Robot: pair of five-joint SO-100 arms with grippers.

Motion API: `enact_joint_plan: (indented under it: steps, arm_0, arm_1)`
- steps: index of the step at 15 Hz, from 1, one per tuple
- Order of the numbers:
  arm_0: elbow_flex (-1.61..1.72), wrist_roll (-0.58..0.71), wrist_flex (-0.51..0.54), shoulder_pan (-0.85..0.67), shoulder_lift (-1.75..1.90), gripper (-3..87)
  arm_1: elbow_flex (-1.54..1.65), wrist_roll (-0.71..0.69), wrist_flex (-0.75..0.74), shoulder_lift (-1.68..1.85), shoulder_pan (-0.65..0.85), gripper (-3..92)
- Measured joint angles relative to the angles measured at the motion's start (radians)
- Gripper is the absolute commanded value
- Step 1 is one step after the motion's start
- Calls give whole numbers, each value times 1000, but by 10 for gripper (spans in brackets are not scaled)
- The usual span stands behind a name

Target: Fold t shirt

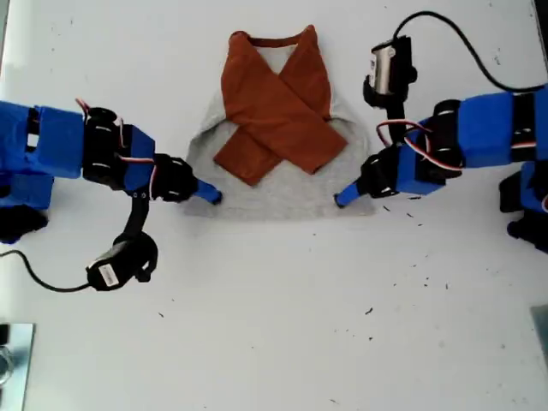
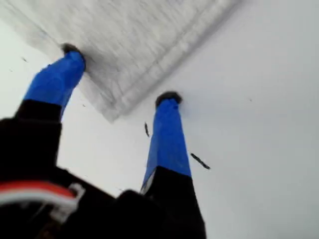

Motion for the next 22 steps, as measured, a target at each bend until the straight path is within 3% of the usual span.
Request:
enact_joint_plan:
  steps: [1, 5, 9, 12, 15, 17, 18, 19, 20, 22]
  arm_0:
    - [-6, 3, -6, -5, -21, -3]
    - [-77, 9, 2, 0, -31, -3]
    - [-239, 9, 72, 133, -31, -3]
    - [-305, -49, 78, 265, -31, -3]
    - [-325, -83, 80, 345, 23, -3]
    - [-325, -23, 140, 244, 117, -2]
    - [-325, 58, 176, 115, 164, 148]
    - [-325, 166, 198, -54, 201, 343]
    - [-325, 242, 215, -236, 230, 352]
    - [-250, 265, 229, -535, 364, 295]
  arm_1:
    - [-8, 2, -14, -44, -2, 41]
    - [-114, 15, 0, -124, -14, 32]
    - [-25, 54, 127, 190, -84, 31]
    - [2, 149, 282, 506, -218, 31]
    - [-12, 166, 278, 537, -285, 31]
    - [-29, 43, 236, 537, -138, 35]
    - [-31, -37, 210, 545, -15, 190]
    - [-29, -117, 178, 563, 149, 211]
    - [-29, -176, 118, 588, 321, 209]
    - [3, -196, 100, 726, 606, 208]
